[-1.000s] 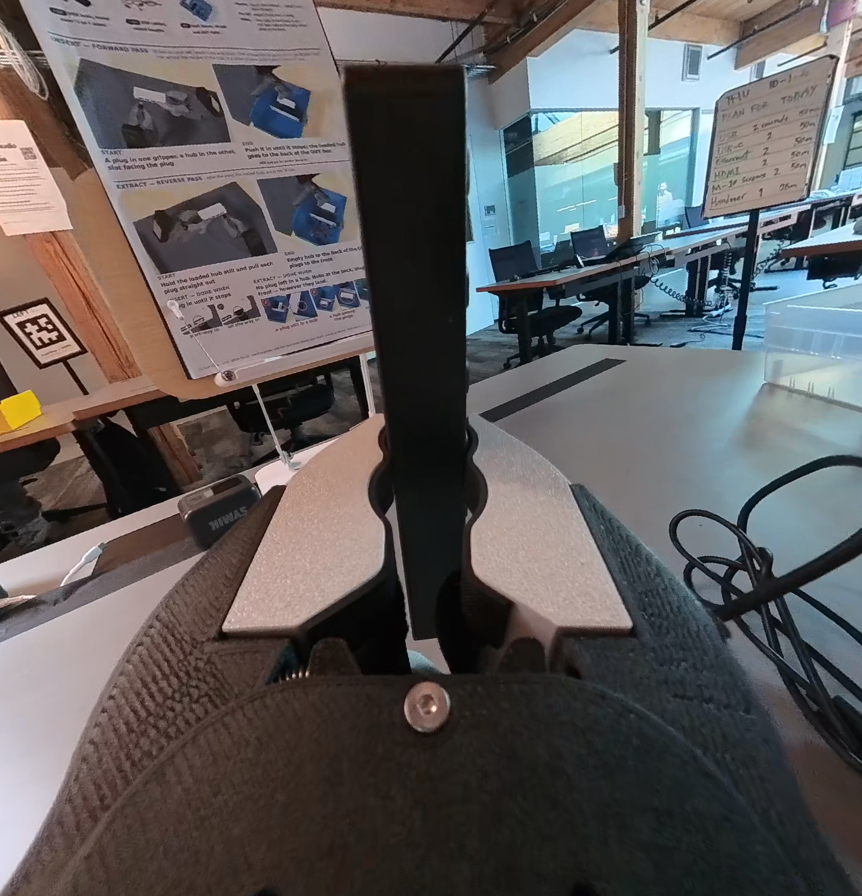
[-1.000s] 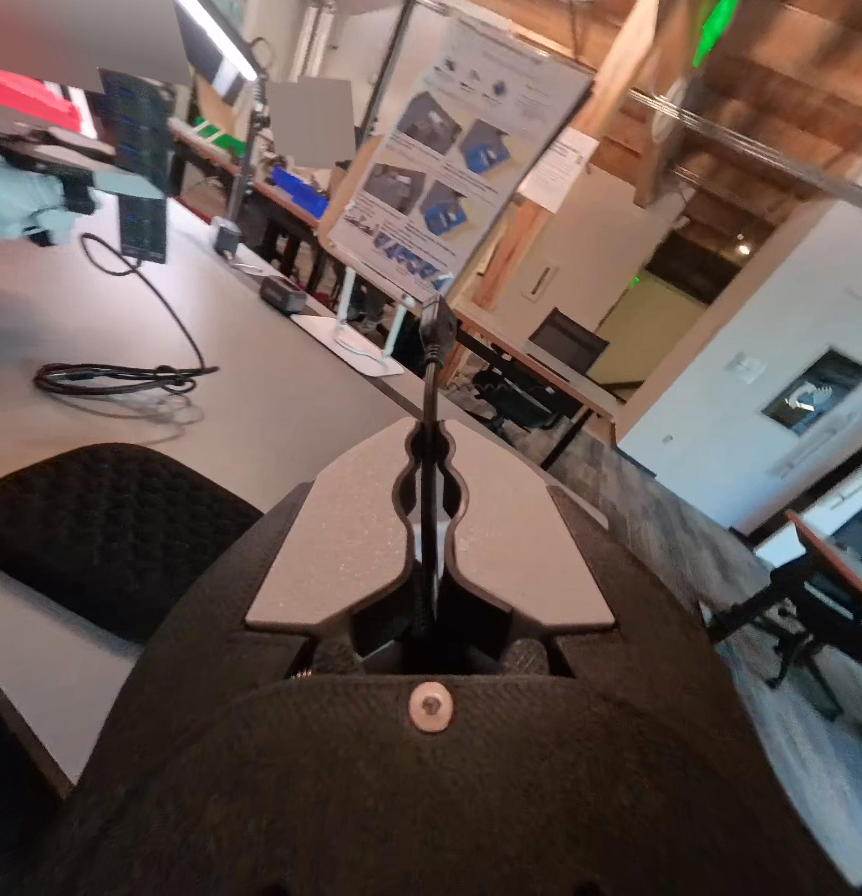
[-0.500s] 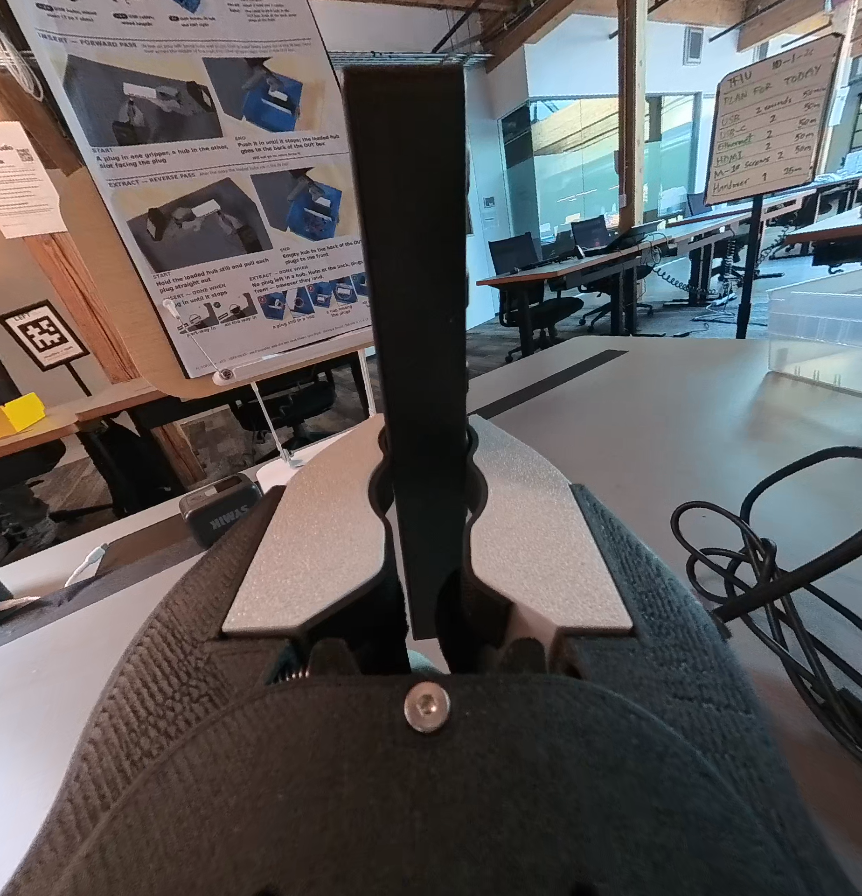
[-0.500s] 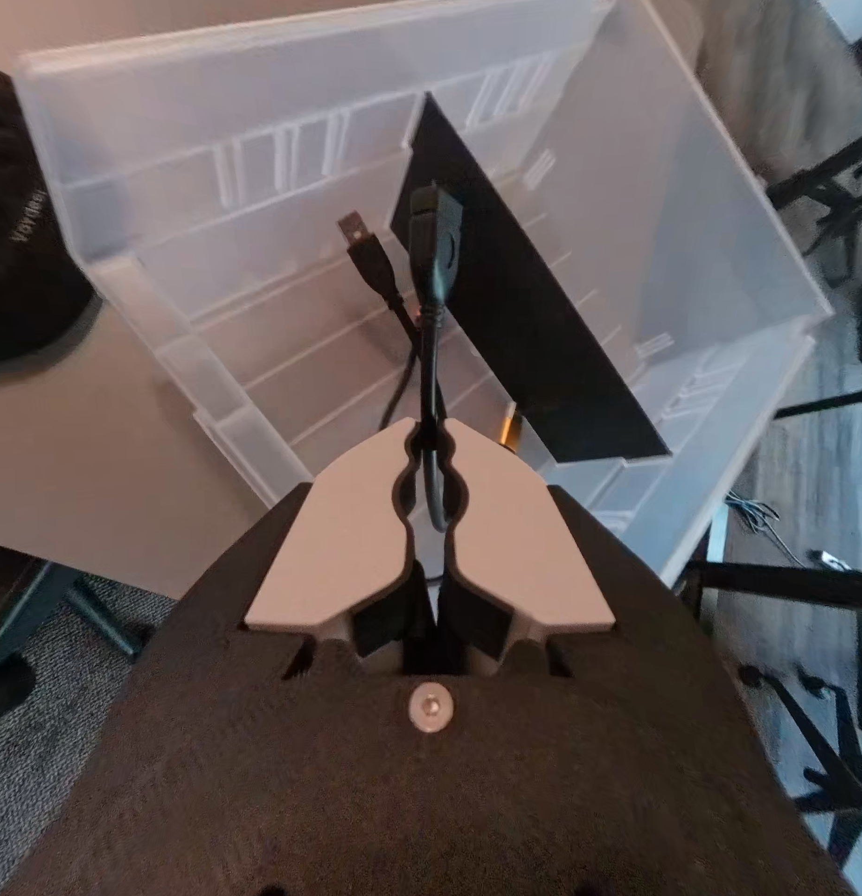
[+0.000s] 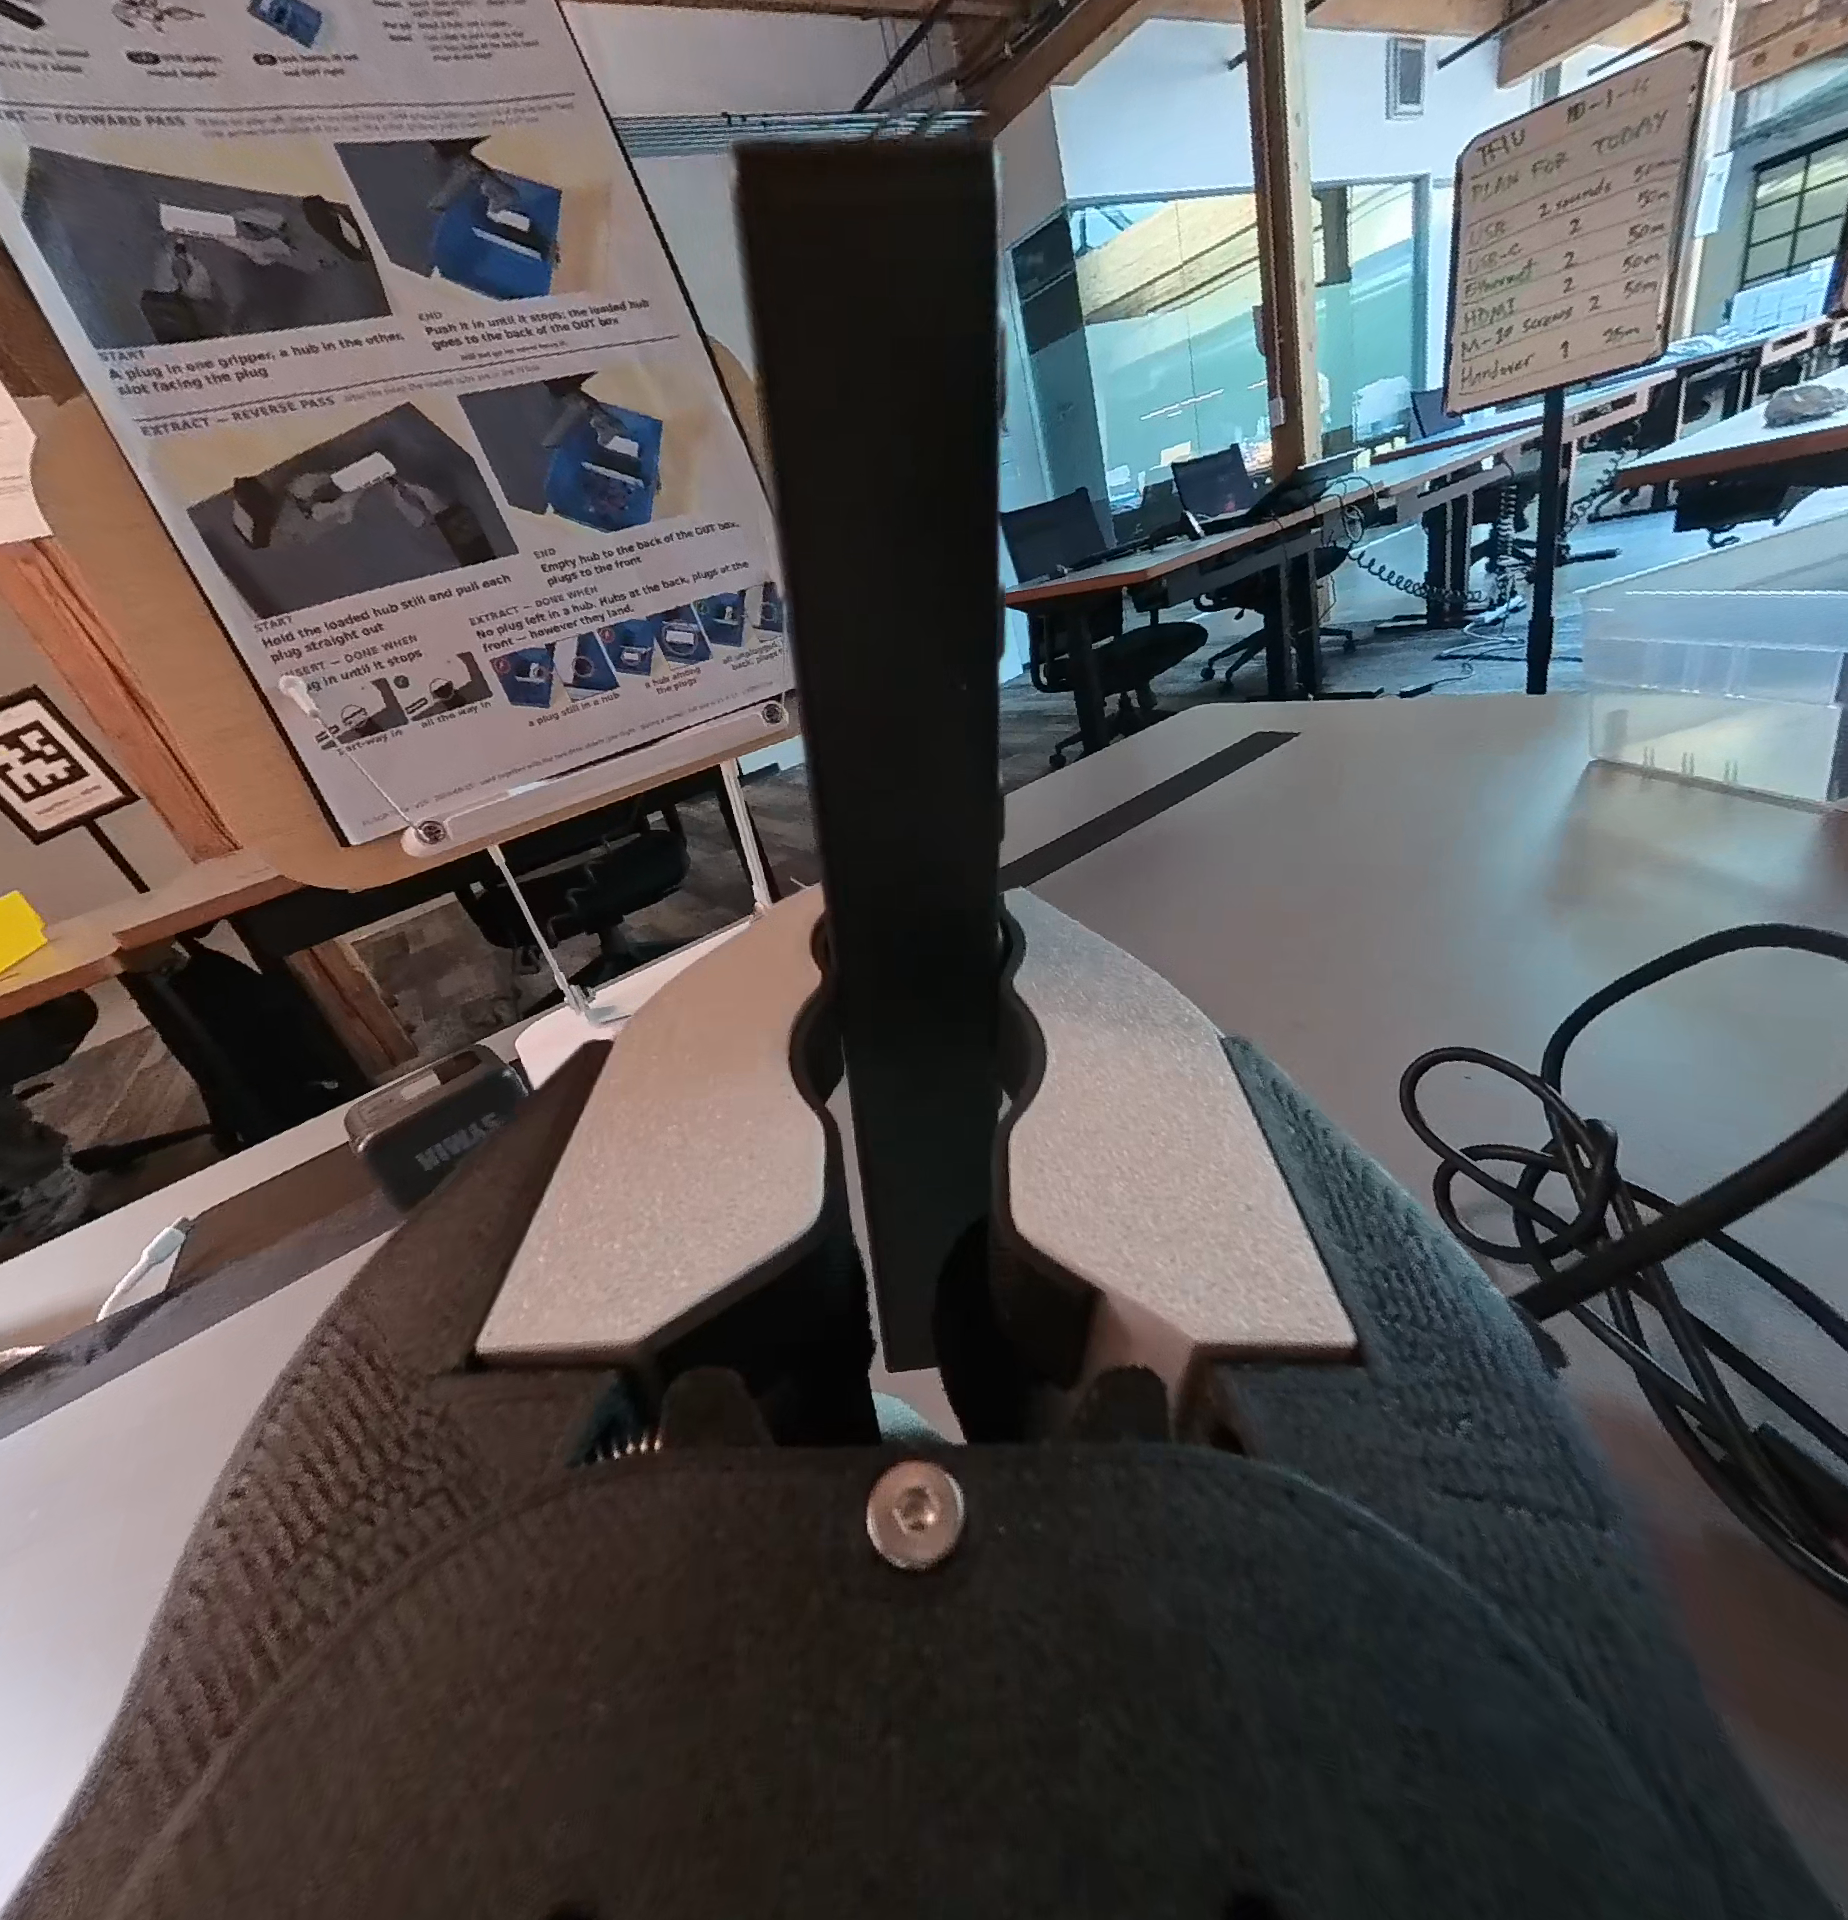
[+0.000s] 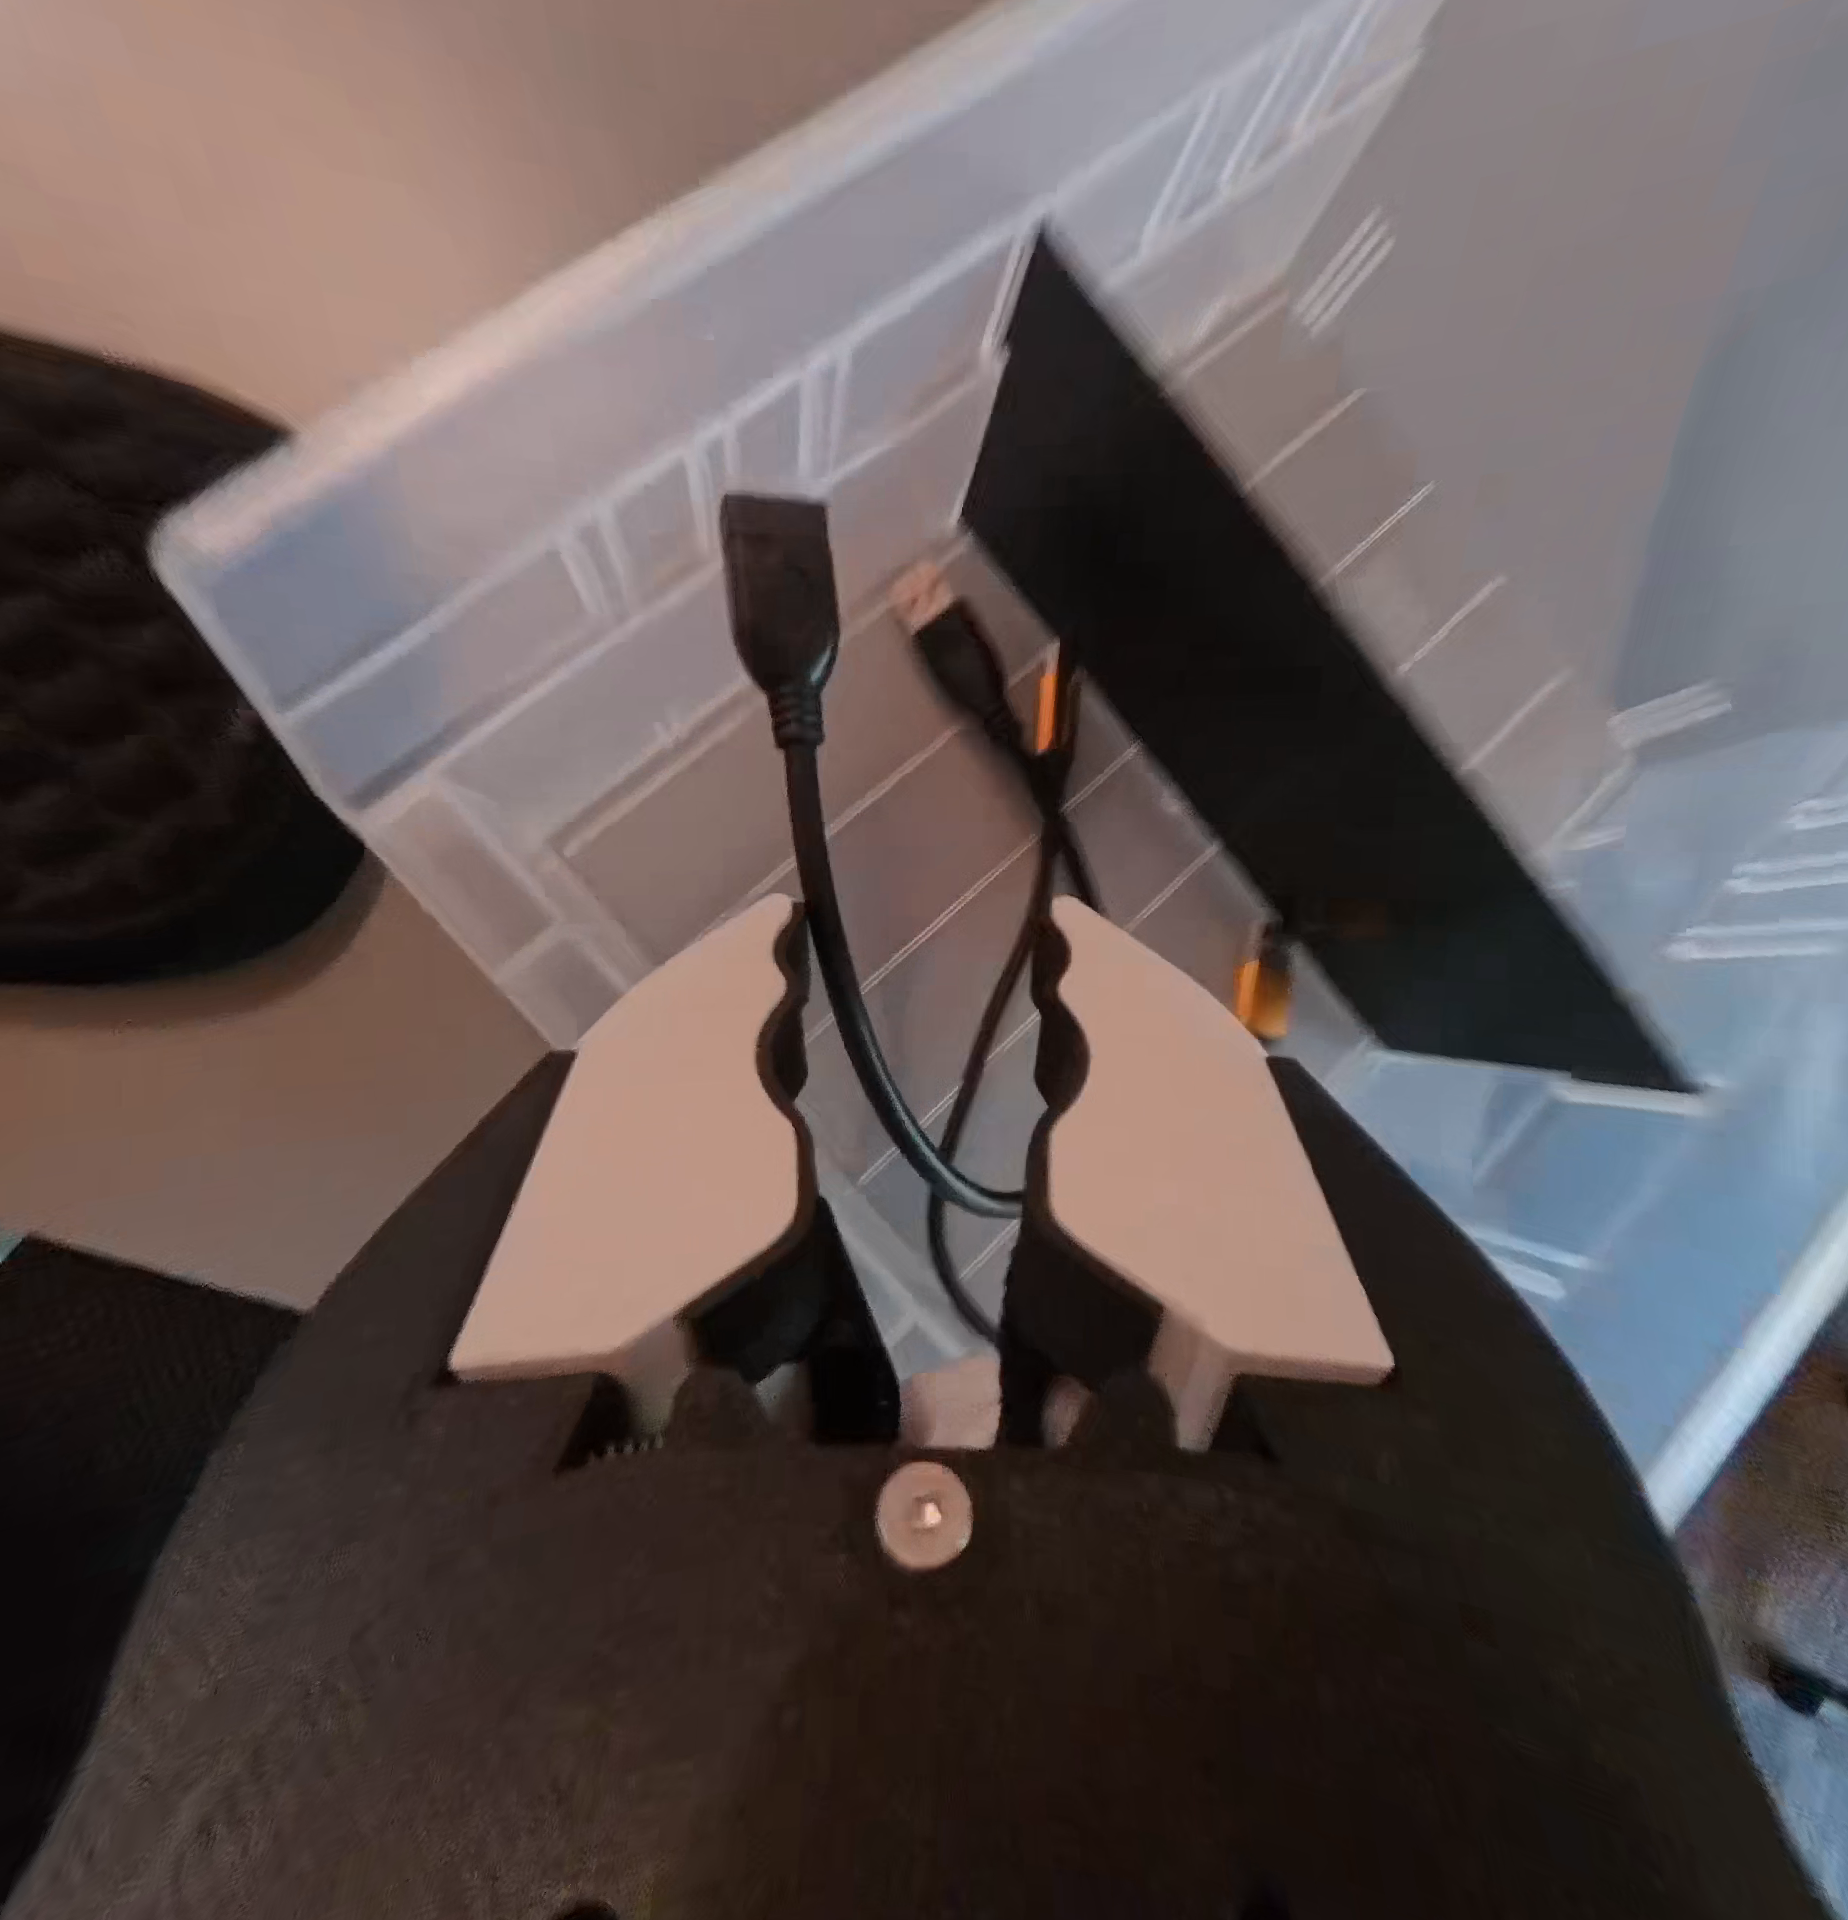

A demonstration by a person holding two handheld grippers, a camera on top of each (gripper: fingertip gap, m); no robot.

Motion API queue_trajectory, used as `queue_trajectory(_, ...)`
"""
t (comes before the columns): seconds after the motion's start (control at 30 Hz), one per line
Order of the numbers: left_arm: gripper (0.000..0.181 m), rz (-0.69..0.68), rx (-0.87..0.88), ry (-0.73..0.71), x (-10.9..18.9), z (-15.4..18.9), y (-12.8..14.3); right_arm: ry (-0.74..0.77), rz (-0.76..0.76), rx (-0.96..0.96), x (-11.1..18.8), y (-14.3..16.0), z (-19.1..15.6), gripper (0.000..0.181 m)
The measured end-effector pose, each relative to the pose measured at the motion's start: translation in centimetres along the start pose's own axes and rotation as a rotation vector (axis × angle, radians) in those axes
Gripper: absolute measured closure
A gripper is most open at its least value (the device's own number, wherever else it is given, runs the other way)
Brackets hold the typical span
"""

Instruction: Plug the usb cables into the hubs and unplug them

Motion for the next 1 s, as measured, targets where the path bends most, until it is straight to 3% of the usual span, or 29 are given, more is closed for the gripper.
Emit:
queue_trajectory(0.07,0.156,0.000,-0.002,0.011,-0.1,0.2,0.0,0.111,0.195,0.021,2.3,-2.2,1.0,0.117)
queue_trajectory(0.13,0.156,0.005,-0.004,0.028,-0.1,0.4,0.0,0.208,0.471,0.049,5.7,-4.8,1.4,0.109)
queue_trajectory(0.2,0.156,0.010,-0.005,0.044,-0.2,0.7,-0.1,0.277,0.730,0.053,9.2,-6.7,1.3,0.077)
queue_trajectory(0.23,0.156,0.016,0.000,0.060,-0.2,0.8,-0.1,0.295,0.815,0.055,10.5,-7.2,1.1,0.056)
queue_trajectory(0.3,0.156,0.049,0.033,0.106,-0.1,1.2,-0.4,0.293,0.913,0.032,12.5,-8.0,0.5,0.036)
queue_trajectory(0.37,0.156,0.079,0.075,0.145,0.1,1.3,-0.7,0.275,1.016,0.058,14.5,-9.2,-0.9,0.036)
queue_trajectory(0.47,0.156,0.084,0.112,0.150,0.1,0.9,-0.6,0.141,1.112,0.246,16.1,-11.5,-6.2,0.035)
queue_trajectory(0.6,0.156,0.083,0.117,0.138,0.1,0.6,-0.6,-0.053,1.045,0.555,13.6,-14.8,-15.0,0.039)
queue_trajectory(0.8,0.156,0.079,0.093,0.137,0.1,0.8,-0.7,0.020,0.901,0.905,4.5,-19.3,-25.0,0.074)
queue_trajectory(0.93,0.156,0.069,0.076,0.140,0.0,1.0,-0.6,0.181,0.762,1.047,-1.6,-20.1,-26.8,0.091)
queue_trajectory(1.0,0.156,0.067,0.073,0.137,0.0,1.0,-0.6,0.270,0.759,1.074,-2.9,-20.3,-26.3,0.092)
Point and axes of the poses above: each gripper's, where its closed fingertips meet, x back along the fingers, y out of its underside, z = x × y across the jaws, the point moved 2 cm from there along x, back along the fingers, and after that the axes turned 11 degrees about -z, right-handed, at the moved point
